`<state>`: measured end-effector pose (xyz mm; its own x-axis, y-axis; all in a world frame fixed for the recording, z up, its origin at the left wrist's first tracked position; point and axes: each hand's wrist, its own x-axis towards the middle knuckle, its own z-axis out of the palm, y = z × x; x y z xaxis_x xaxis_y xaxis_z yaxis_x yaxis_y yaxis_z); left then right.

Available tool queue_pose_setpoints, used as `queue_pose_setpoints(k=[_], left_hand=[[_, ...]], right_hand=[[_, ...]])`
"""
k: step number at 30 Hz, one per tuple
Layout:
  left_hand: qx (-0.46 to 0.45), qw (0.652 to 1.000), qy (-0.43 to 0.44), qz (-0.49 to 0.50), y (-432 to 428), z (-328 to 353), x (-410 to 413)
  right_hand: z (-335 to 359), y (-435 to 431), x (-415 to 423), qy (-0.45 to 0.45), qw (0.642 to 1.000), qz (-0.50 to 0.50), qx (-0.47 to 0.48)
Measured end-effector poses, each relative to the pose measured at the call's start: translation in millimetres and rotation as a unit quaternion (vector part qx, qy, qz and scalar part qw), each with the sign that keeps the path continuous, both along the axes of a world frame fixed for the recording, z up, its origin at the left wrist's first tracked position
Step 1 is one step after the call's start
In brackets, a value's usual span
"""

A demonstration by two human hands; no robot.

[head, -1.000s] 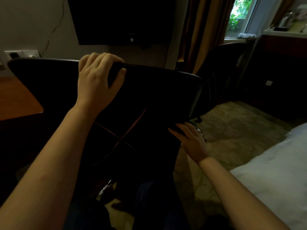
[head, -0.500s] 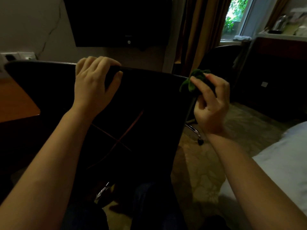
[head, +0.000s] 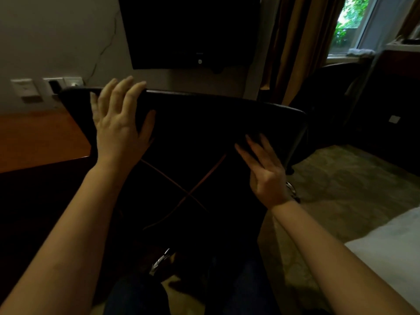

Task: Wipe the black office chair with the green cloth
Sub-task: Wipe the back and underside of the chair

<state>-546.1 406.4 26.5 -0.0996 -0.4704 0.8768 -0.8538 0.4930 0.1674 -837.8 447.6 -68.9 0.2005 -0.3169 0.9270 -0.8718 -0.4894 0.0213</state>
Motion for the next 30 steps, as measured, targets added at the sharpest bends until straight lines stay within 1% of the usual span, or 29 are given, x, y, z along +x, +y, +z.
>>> queue_pose_setpoints(k=[5,9,11,13,15,17,20,23,25,27,30], left_hand=[[0.002,0.999,0.041,-0.028,-4.7,3.0,-0.7],[-0.019,0.999,0.035,-0.036,-2.7,3.4,-4.7],[-0.026,0.999,0.029,-0.036,-1.0,5.3,-6.6],[-0.038,0.999,0.021,-0.025,0.7,6.4,-9.2],[-0.045,0.999,0.011,-0.007,2.9,6.4,-13.4],[-0.051,0.999,0.005,0.003,4.0,8.3,-19.4],[-0.064,0.998,0.003,0.005,5.0,12.5,-31.1],[-0.073,0.997,0.001,0.0,7.6,14.2,-46.4],[-0.083,0.996,-0.007,-0.021,8.1,16.6,-52.3],[-0.092,0.993,-0.031,-0.061,7.1,19.9,-51.2],[-0.104,0.989,-0.066,-0.086,4.6,22.1,-35.9]], right_hand=[[-36.2,-12.3,13.3,0.039,0.998,-0.005,0.051],[-50.7,-8.3,13.8,0.06,0.997,-0.035,0.045],[-45.6,-5.9,7.7,0.022,0.999,-0.016,0.034],[-36.7,-2.8,0.9,-0.039,0.998,0.004,0.041],[-24.7,1.3,-5.5,-0.112,0.993,0.002,0.041],[-10.8,2.9,-14.0,-0.162,0.987,-0.023,-0.008],[9.7,3.3,-27.4,-0.198,0.976,-0.052,-0.075],[22.9,5.4,-35.2,-0.257,0.958,-0.075,-0.105],[28.1,6.1,-39.8,-0.289,0.945,-0.101,-0.111],[31.5,4.5,-46.7,-0.303,0.938,-0.129,-0.107],[34.8,-2.3,-53.3,-0.335,0.933,-0.112,-0.071]])
